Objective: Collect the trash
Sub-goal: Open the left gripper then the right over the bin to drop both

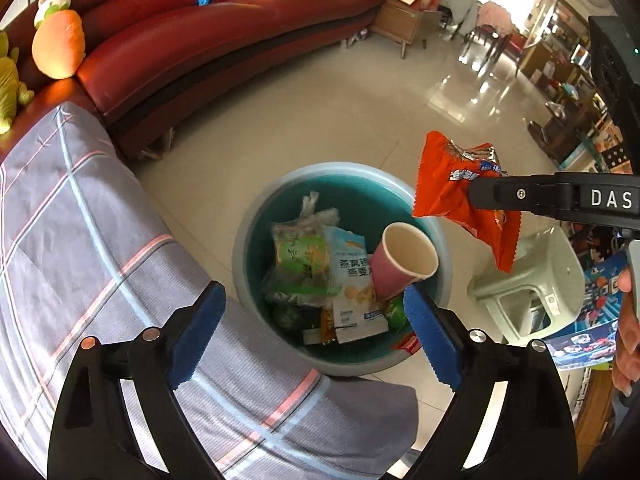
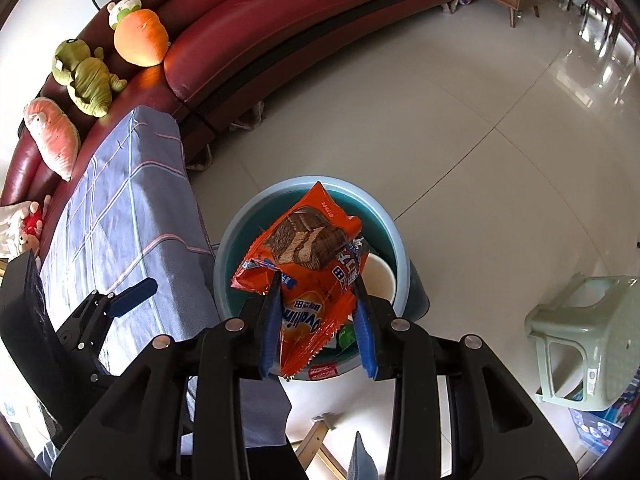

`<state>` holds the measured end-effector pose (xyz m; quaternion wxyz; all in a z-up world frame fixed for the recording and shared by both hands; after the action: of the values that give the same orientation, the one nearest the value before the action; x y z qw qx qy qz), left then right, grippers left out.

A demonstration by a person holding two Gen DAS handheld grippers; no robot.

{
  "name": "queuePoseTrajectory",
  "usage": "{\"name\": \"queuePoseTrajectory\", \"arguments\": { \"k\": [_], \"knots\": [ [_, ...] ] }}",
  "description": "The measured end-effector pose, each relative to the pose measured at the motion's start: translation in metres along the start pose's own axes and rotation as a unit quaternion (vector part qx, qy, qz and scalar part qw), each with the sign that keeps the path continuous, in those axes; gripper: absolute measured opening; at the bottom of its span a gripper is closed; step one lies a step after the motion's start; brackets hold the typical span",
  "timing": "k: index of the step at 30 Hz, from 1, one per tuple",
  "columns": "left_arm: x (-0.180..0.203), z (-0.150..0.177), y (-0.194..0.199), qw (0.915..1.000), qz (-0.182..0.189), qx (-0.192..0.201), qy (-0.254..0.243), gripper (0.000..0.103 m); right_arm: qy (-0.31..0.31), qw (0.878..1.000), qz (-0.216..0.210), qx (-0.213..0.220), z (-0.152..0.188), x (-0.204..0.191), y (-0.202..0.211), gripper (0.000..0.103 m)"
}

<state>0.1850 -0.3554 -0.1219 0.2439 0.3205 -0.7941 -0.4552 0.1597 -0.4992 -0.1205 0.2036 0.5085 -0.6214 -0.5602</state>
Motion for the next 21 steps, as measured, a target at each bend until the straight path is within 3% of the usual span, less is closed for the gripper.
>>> {"name": "queuePoseTrajectory", "arguments": {
  "k": [15,16,18,21],
  "knots": [
    [-0.038,0.012,0.021,0.9988,-0.025,0.007,0.042,0.097,0.037,0.999,-0.001,-0.021,0.001,-0.031,-0.018,0.038],
    [-0.039,0.013,0.021,0.9987,-0.027,0.006,0.043,0.097,0.039,0.999,0.0,-0.022,0.001,-0.033,-0.02,0.04],
    [-0.043,0.014,0.022,0.9984,-0.03,0.004,0.049,0.097,0.042,0.999,0.002,-0.023,0.001,-0.035,-0.022,0.063],
    [-0.047,0.017,0.022,0.9981,-0.032,0.003,0.053,0.097,0.04,0.999,0.0,-0.029,0.003,-0.037,-0.025,0.065]
  ]
}}
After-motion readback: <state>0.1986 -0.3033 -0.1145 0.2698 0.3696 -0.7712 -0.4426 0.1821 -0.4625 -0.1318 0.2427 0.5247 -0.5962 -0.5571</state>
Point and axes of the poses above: each gripper's, at about its wrist camera, not at the fingertips, and y roughly against the way its jaws point, x to its right, z to its underside, the point moved 7 cm from there along -y, roughly the way its jaws point, and after that the axes turned 1 degree about -z, right-handed, at the moved point
